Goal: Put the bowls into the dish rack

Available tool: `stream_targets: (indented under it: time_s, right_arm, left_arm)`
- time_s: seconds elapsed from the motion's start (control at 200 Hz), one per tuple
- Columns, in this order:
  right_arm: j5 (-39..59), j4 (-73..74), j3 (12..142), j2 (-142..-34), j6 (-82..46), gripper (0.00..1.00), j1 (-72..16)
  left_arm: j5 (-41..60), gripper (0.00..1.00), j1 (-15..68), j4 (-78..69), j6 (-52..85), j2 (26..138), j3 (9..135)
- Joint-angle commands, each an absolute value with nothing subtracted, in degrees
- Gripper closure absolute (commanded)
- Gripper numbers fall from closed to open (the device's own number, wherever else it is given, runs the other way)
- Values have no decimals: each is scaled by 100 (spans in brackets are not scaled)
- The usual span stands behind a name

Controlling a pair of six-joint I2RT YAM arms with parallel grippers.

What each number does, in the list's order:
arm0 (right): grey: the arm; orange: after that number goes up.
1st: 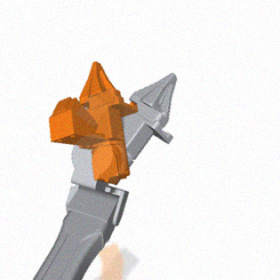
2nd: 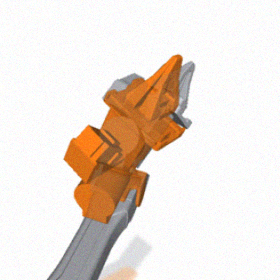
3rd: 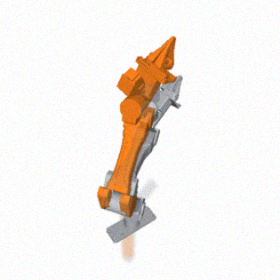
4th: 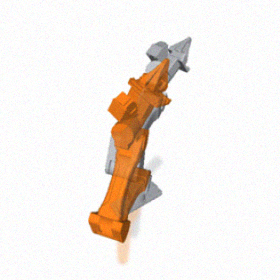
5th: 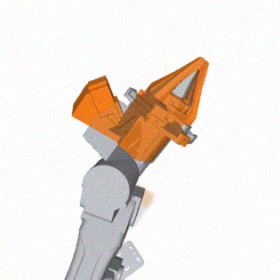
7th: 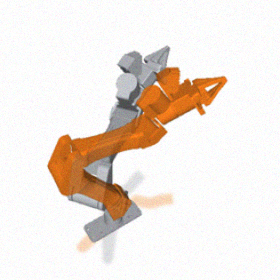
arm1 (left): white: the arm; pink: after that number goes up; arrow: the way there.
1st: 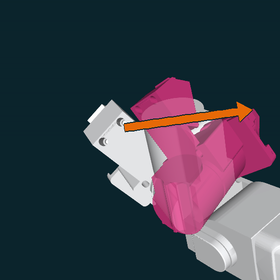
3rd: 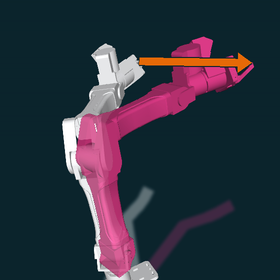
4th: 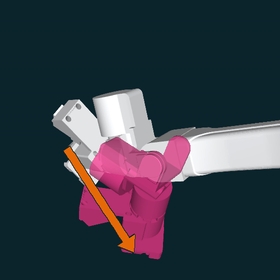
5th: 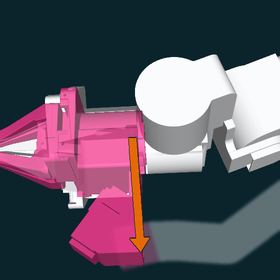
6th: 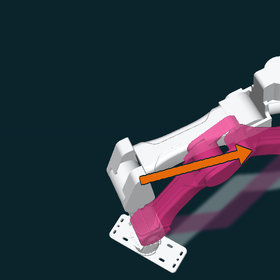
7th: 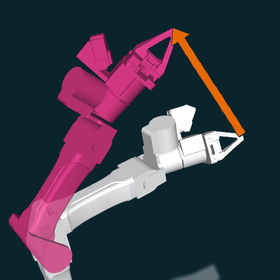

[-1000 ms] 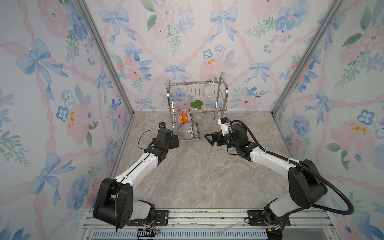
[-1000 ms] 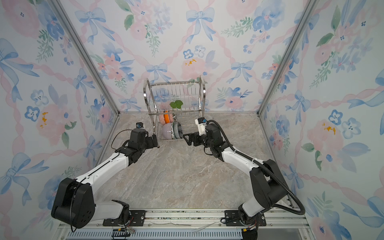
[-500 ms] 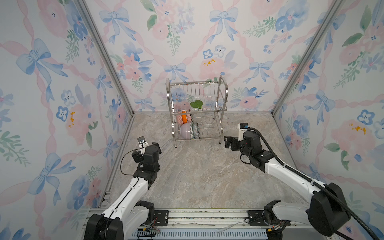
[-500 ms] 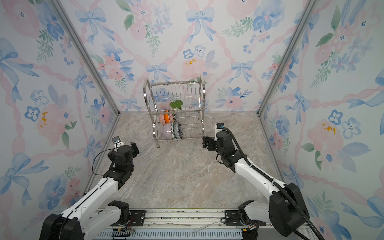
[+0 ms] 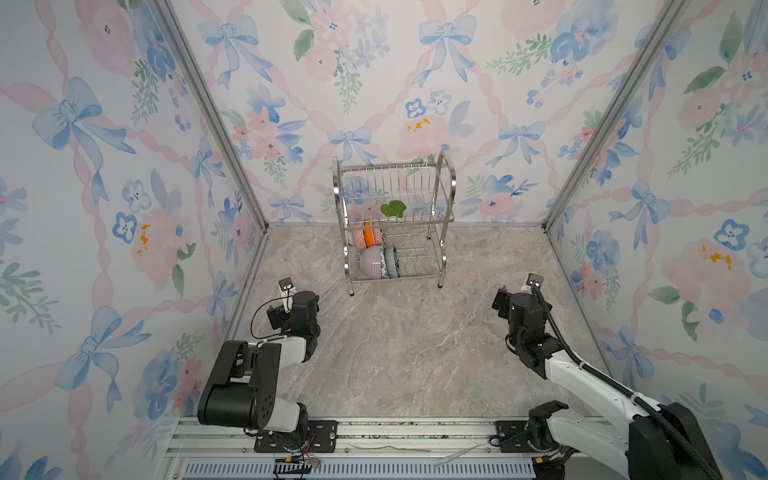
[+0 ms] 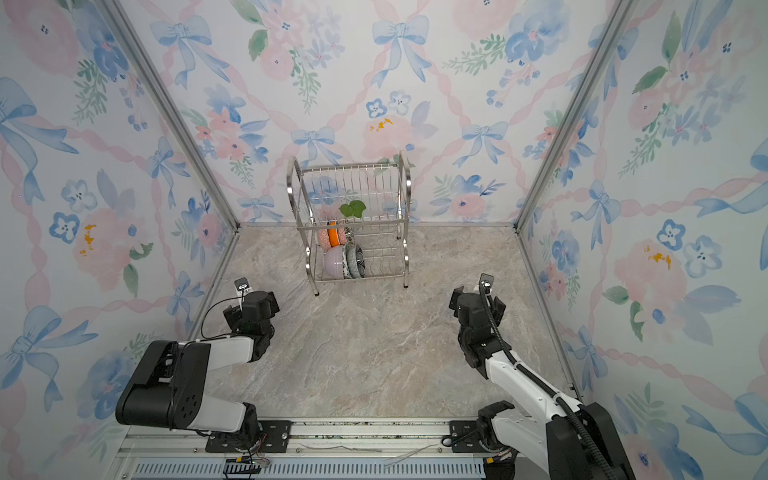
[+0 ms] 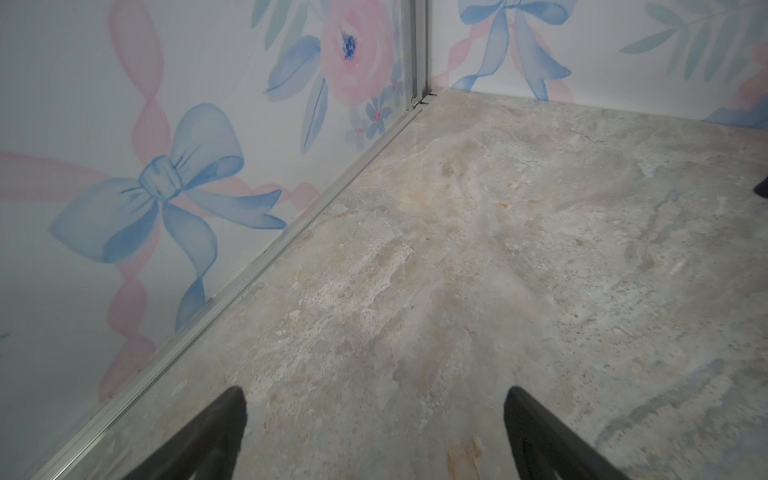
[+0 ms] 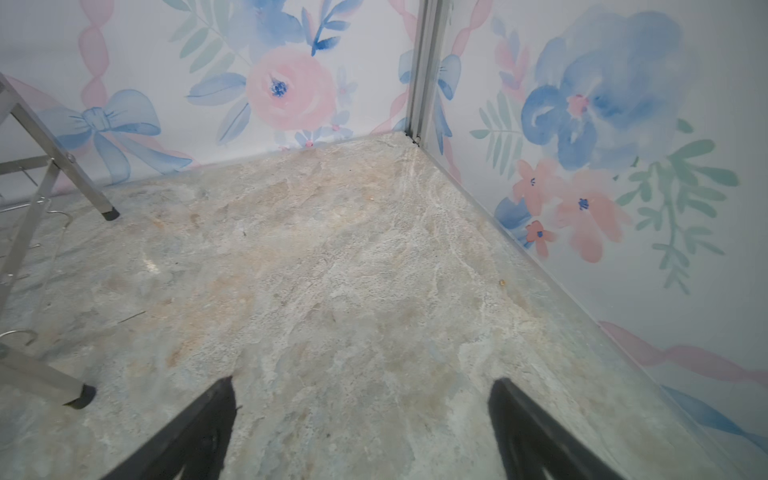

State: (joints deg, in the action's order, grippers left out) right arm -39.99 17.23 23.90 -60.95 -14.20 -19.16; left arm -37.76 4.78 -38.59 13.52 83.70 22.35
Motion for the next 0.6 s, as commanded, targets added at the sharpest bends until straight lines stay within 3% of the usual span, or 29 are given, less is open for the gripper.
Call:
stream_targets:
  time_s: [0.0, 0.09, 0.31, 0.595]
  right_arm:
    - [-4673, 2494, 2320, -6107, -873, 3, -1823]
    - [-4809, 2561, 2338, -6270, -502, 3, -1765]
    - [-4980, 2814, 2311, -6624, -506, 4, -1501]
    - [-4792, 4211, 2060, -7330, -4, 3, -1465]
  left_arm:
    - [-3200, 2, 466, -4624, 968, 8468, 2315]
    - [-2902, 2, 608, -5413, 530, 8770, 2131]
    - [-2823, 2, 844, -5467, 158, 8893, 2188]
    - [-2261, 2, 691, -5560, 189, 8791, 2044]
